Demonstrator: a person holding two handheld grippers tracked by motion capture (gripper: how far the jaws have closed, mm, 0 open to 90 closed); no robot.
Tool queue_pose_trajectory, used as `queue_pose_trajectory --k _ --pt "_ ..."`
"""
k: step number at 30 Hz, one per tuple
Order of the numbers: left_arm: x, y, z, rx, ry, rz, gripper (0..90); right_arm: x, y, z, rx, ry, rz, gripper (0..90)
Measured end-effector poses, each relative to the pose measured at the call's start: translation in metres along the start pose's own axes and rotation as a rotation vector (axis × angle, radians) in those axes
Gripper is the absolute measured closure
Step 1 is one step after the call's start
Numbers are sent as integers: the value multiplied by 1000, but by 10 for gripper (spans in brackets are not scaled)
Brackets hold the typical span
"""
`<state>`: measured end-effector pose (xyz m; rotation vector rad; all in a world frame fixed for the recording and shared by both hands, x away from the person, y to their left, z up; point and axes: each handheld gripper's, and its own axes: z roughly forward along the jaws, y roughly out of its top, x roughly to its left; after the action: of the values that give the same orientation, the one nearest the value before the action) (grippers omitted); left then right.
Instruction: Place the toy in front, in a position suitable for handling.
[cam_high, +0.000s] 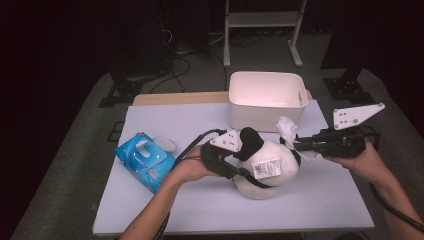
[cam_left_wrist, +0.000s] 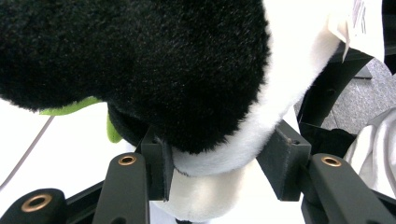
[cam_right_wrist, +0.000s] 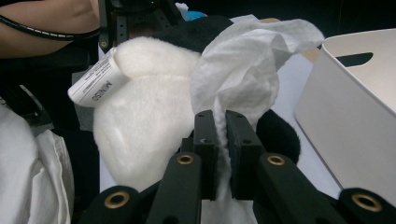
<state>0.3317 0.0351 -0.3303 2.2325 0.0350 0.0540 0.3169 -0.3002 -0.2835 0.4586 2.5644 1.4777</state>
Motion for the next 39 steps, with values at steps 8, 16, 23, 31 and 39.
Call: queue_pose_trajectory --k 8,16,23,31,39 --pt "2 11 5 17 17 8 506 5 8 14 -23 56 -21 831" --pt "2 15 9 21 22 13 508 9 25 26 -34 91 -47 831" --pt "2 8 5 2 22 1 507 12 20 18 5 86 -43 832" --pt "2 14 2 17 34 12 513 14 23 13 39 68 -67 832" --pt "2 16 -4 32 58 21 513 17 33 18 51 66 -95 832"
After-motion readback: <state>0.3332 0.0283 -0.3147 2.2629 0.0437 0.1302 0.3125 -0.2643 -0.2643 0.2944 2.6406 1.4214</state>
